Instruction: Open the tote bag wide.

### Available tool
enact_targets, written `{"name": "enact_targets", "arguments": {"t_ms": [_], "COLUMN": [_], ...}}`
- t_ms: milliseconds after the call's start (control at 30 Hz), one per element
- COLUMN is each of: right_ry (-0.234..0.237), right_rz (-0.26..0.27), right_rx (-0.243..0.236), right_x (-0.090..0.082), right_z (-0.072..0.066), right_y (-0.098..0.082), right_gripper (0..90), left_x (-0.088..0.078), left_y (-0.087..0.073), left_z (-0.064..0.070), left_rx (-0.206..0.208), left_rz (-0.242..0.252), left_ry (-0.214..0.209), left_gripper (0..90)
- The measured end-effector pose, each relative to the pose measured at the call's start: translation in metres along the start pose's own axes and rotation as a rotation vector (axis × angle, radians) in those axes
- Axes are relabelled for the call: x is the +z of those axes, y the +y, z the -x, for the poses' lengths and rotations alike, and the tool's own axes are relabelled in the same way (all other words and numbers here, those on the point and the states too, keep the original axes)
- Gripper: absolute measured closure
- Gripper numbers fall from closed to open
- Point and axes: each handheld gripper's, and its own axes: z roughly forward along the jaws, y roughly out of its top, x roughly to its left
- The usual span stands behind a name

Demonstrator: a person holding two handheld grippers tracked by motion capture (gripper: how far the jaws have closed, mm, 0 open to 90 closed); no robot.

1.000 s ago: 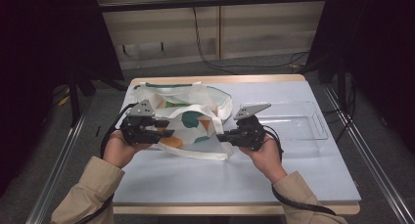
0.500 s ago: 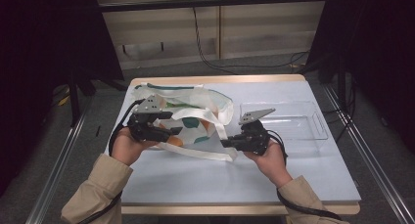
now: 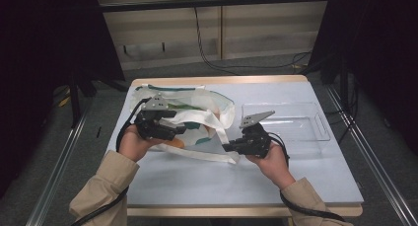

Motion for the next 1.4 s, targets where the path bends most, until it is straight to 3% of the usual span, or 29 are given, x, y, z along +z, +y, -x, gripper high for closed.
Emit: {"name": "enact_targets", "arguments": {"t_ms": [33,100,133,167,233,300,367,400,500,667,1033,1400], "right_ry": [-0.002,-0.016,-0.016,-0.039,-0.065,-0.095,-0.101,-0.121,-0.135,-0.165,-0.195,-0.193], "right_rz": [0.003,0.014,0.014,0.026,0.032,0.042,0.047,0.067,0.081,0.101,0.107,0.105], "right_rx": [0.004,0.004,0.004,0.007,0.002,-0.001,-0.008,-0.02,-0.027,-0.042,-0.068,-0.13], "right_x": [-0.001,-0.003,-0.003,-0.005,-0.008,-0.011,-0.013,-0.015,-0.017,-0.014,-0.017,-0.009], "right_z": [0.0,0.0,0.0,0.0,0.0,-0.003,-0.003,-0.006,-0.007,-0.01,-0.013,-0.017], "right_y": [0.0,0.0,0.0,0.0,0.001,0.004,0.005,0.009,0.014,0.024,0.028,0.035], "right_gripper": [86.1,82.4,82.4,73.5,63.9,55.5,53.5,46.1,43.9,32.6,21.9,22.5], "left_x": [0.005,0.007,0.007,0.008,0.009,0.008,0.007,0.006,0.005,0.004,0.003,0.005], "left_y": [-0.001,-0.002,-0.003,-0.004,-0.006,-0.009,-0.01,-0.01,-0.011,-0.014,-0.012,-0.01], "left_z": [0.0,0.001,0.002,0.002,0.003,0.006,0.009,0.01,0.013,0.012,0.012,0.013], "left_rx": [0.007,0.007,0.01,0.009,0.009,0.02,0.033,0.041,0.053,0.045,0.035,0.042], "left_rz": [0.004,0.009,0.011,0.001,-0.021,-0.032,-0.037,-0.044,-0.057,-0.061,-0.063,-0.079], "left_ry": [-0.035,-0.046,-0.061,-0.064,-0.076,-0.073,-0.074,-0.073,-0.092,-0.106,-0.107,-0.13], "left_gripper": [47.3,67.7,67.7,77.2,83.4,84.3,84.3,84.4,84.7,85.3,85.1,85.2]}}
